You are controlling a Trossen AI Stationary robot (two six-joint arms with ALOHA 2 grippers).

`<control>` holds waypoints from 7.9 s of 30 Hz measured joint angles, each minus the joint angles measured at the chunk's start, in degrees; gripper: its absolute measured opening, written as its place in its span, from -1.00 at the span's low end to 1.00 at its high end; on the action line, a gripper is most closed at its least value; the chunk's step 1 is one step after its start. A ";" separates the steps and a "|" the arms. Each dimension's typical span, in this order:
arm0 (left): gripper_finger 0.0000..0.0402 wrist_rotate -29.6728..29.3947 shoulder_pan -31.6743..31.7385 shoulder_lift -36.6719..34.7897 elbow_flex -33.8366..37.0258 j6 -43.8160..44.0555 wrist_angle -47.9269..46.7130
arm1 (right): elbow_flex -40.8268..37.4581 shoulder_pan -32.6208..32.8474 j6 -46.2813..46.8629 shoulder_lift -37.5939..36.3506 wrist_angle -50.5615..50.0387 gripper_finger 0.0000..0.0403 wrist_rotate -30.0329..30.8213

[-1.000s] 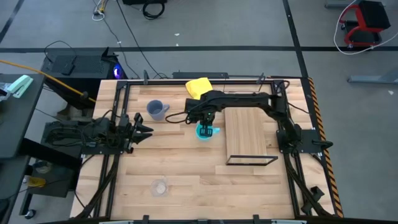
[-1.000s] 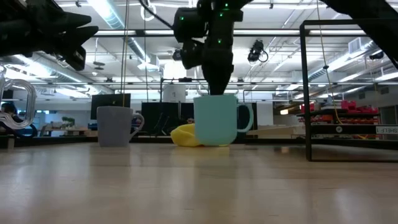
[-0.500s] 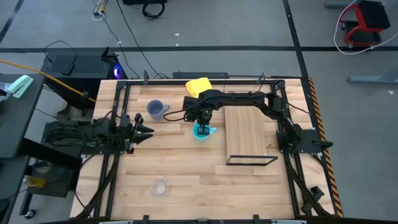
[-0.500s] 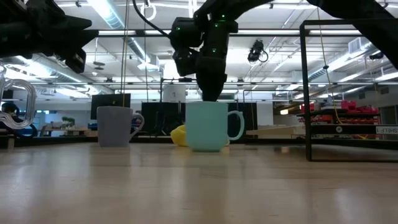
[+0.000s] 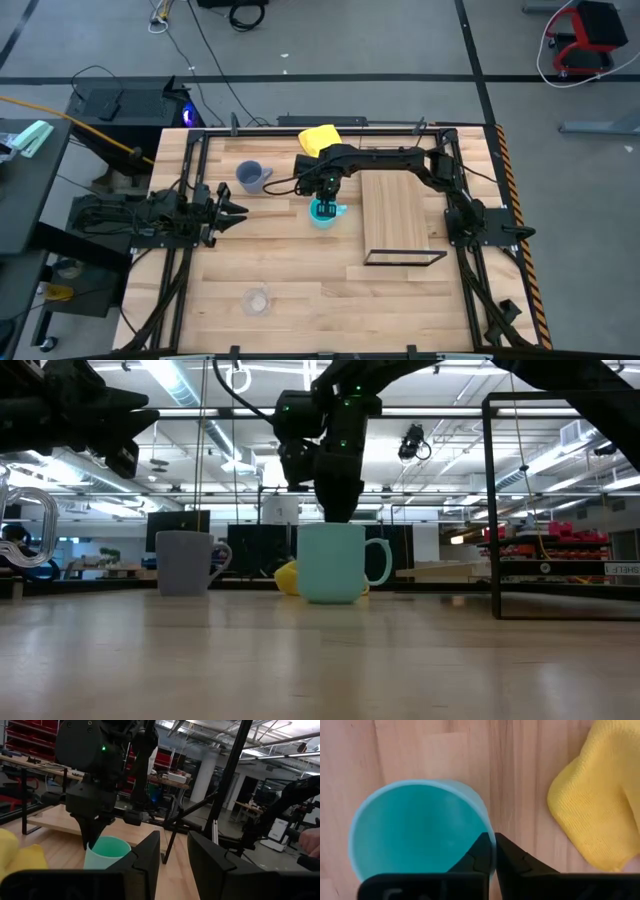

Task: Stack small to large cups/mugs on shelf
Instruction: Move the blue mug to the center of the table, then put the transparent mug on the shelf

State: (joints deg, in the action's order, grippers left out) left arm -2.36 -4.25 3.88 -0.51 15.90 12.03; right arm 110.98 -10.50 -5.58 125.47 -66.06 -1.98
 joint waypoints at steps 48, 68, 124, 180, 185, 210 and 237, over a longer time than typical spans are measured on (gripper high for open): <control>-0.56 -13.24 -13.94 26.24 -27.04 -5.55 -23.63 | -0.13 18.46 23.20 -35.16 -2.79 -0.56 7.87; -0.72 -12.89 -42.80 78.02 -74.84 59.18 -89.65 | -12.64 49.90 53.24 -34.03 -7.37 -0.56 26.24; -0.68 -7.81 -40.98 95.45 -67.98 67.30 -69.09 | -28.06 60.30 61.51 -34.01 10.73 -0.56 32.92; -0.97 -0.79 -15.17 135.25 -131.93 -9.07 -73.67 | -28.00 77.71 118.55 -24.16 -13.51 -0.56 24.71; -0.97 -1.30 -15.94 135.75 -131.97 -9.18 -72.49 | -28.00 77.35 118.49 -22.28 -13.24 -0.56 24.59; -0.81 -4.02 -17.51 138.51 -131.73 -9.71 -74.07 | -28.02 76.13 112.74 -21.49 -11.55 -0.56 25.03; -0.30 -5.56 -17.49 132.14 -134.49 -4.28 -78.12 | -28.02 76.11 111.84 -21.53 -11.48 -0.44 25.05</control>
State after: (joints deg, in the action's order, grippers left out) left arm -7.92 -21.74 136.02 -135.00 11.62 -66.09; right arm 82.96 65.60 106.26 103.94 -77.54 23.07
